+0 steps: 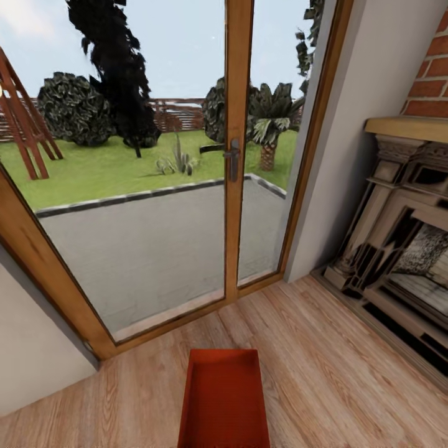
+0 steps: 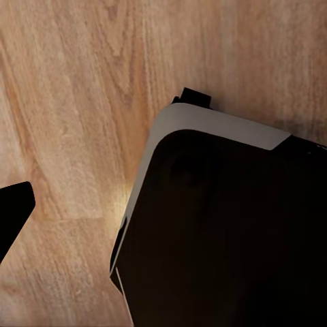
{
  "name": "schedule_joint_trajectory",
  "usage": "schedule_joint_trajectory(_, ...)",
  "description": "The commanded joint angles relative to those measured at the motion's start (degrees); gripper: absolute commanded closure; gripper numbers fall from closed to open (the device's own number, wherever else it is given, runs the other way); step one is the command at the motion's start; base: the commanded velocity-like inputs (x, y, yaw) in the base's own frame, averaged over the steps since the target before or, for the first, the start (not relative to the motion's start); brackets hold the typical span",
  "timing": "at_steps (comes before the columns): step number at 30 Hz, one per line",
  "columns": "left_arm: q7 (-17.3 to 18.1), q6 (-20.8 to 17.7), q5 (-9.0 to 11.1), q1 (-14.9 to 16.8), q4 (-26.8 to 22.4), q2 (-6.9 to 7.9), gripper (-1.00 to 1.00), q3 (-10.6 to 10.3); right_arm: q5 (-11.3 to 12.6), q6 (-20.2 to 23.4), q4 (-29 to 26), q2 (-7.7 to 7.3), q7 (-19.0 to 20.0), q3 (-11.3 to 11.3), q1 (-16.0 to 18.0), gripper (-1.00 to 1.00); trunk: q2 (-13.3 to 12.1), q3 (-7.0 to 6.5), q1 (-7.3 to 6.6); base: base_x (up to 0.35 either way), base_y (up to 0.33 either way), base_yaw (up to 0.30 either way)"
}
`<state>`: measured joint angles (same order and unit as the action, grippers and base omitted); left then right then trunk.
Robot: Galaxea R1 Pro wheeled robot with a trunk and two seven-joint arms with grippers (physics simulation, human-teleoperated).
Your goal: Move the two storage containers from the living room to the garage. In the garage, place one container on the floor and stack the other container on top of it (either order is fine).
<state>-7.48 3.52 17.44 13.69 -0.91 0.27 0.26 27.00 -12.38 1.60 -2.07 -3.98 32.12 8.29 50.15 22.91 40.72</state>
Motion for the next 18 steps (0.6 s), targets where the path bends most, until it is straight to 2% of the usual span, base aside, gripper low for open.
schedule_joint_trajectory(1,-0.1,0.2,0.2,0.0,0.0,-0.01,-1.00,0.0,0.4,-0.3,0.2,0.02,0.0,0.5,0.1,-1.00,0.0,0.16,0.00,0.000,0.000,0.000)
schedule_joint_trajectory(18,-0.1,0.2,0.2,0.0,0.0,-0.01,-1.00,0.0,0.4,-0.3,0.2,-0.04,-0.1,0.5,0.1,-1.00,0.0,1.75,0.00,0.000,0.000,0.000)
